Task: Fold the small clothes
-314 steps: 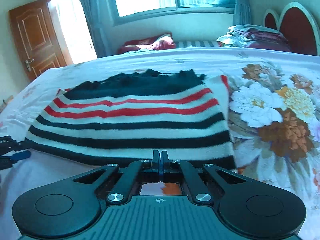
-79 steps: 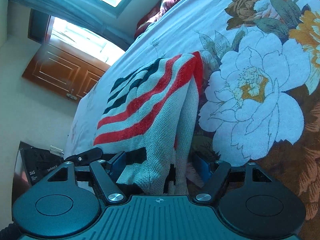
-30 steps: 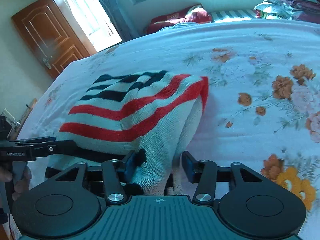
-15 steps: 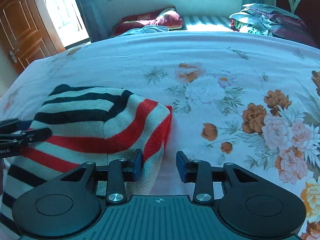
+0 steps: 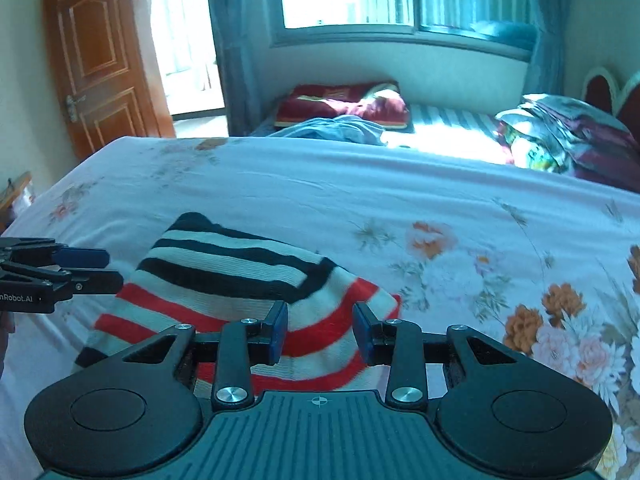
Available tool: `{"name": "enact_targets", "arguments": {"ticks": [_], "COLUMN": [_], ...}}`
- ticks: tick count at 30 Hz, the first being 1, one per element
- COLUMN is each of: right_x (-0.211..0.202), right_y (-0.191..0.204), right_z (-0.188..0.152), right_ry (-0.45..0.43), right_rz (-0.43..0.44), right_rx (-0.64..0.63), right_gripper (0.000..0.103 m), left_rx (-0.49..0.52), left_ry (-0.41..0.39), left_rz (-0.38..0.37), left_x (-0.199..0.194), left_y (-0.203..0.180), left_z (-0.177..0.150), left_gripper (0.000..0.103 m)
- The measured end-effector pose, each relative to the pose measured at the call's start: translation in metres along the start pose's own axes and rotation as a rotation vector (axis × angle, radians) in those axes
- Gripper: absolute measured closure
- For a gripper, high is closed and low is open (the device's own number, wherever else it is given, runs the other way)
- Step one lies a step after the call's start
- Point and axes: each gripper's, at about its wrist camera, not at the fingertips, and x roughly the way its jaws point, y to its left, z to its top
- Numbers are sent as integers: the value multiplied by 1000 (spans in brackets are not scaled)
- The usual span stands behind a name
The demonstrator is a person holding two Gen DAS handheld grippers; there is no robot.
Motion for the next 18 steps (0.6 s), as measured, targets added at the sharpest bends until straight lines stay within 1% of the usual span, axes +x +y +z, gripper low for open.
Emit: {"name": "enact_targets", "arguments": {"ticks": [2,3,4,5,6,8,10,11,13,14,17,18], "right_x": [17,27,42,52,53,51,41,32,4,-9,-39,-43], "right_y": [13,14,14,12,6,-2,1,4,12,14,24,26], "right_z": [-1,-3,-8,-14,-19,-21,-23,-24,-28,-31,-43,-48], "right_ry": [35,72,141,177,156,160,162,150,93,79,52,58], "right_rz": [-8,-23,-58,-73,-61,-50,-60,-69,-72,-65,-13,-6], "right_rx": [-55,-59,-68,-70,-48,2,-18,-36,-75,-79,-101,-119], "right_gripper": [66,66,67,67,66,66,66,66,66,66,66,66], "left_rx": [44,75,105,107,83,25,62,72,64,54,40,55], "left_ry": [21,47,91,131,125,121,112,101,63,43,39,62], "left_rz": [-16,-7,7,10,9,-4,10,4,-26,-29,-14,17], "left_x": [10,18,30,40,43,42,32,23,1,-11,-30,-29], "left_y": [-14,-20,-25,-25,-21,-16,-24,-27,-33,-37,-48,-54], "left_z": [1,0,-4,-8,-10,-10,-10,-11,-14,-18,-34,-40], "left_gripper": [61,61,59,57,57,57,61,60,60,60,60,60]}}
